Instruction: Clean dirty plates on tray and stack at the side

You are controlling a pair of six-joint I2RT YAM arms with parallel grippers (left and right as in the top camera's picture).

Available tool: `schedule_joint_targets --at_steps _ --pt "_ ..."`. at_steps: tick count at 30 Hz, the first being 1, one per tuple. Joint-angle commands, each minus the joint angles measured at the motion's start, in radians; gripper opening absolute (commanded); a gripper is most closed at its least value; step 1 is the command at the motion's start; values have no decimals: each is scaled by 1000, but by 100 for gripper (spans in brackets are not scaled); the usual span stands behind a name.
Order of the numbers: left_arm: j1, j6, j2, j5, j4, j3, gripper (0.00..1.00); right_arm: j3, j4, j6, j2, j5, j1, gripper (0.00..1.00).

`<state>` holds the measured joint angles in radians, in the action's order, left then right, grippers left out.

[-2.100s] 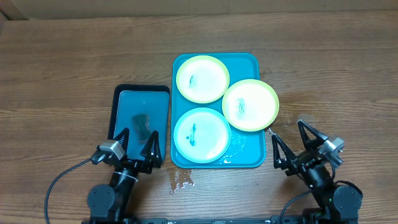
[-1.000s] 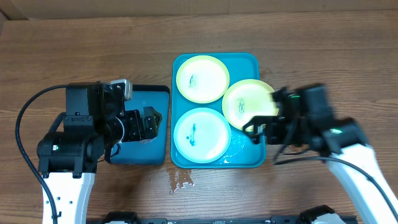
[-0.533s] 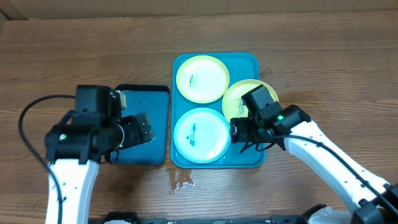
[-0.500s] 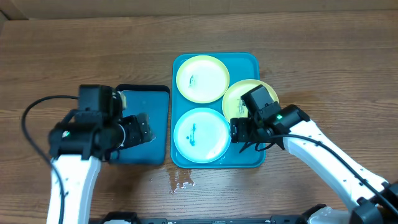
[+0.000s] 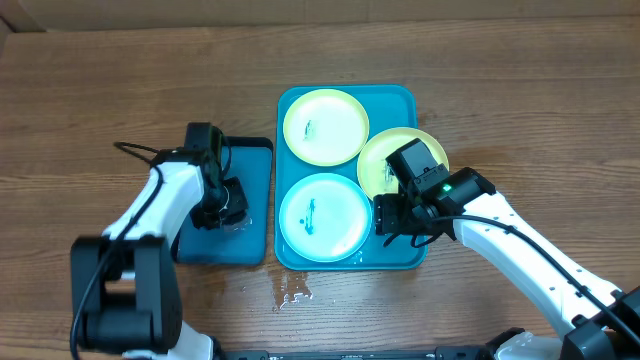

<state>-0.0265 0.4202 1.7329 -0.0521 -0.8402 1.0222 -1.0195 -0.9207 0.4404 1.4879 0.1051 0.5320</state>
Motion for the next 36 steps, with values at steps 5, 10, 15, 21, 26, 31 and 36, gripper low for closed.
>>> schedule_joint_targets --at_steps 5,10,15,21,26,31,36 --pt "-6 10 64 17 -10 24 4 -15 -25 1 -7 4 6 71" --pt "-7 -3 16 18 -152 134 4 -15 -31 3 -7 -14 6 68" --pt "-19 -53 -39 24 -267 263 4 -15 -16 6 -5 -23 5 67" --pt "-87 -84 -68 45 -316 309 4 8 69 -2 16 69 18 55" --pt "-149 -84 -72 64 -320 311 4 56 167 25 92 37 49 53" --pt "-157 -84 -89 78 -328 313 4 57 244 25 183 39 49 53" --pt "-161 -103 -117 32 -334 318 4 57 287 24 283 9 46 42"
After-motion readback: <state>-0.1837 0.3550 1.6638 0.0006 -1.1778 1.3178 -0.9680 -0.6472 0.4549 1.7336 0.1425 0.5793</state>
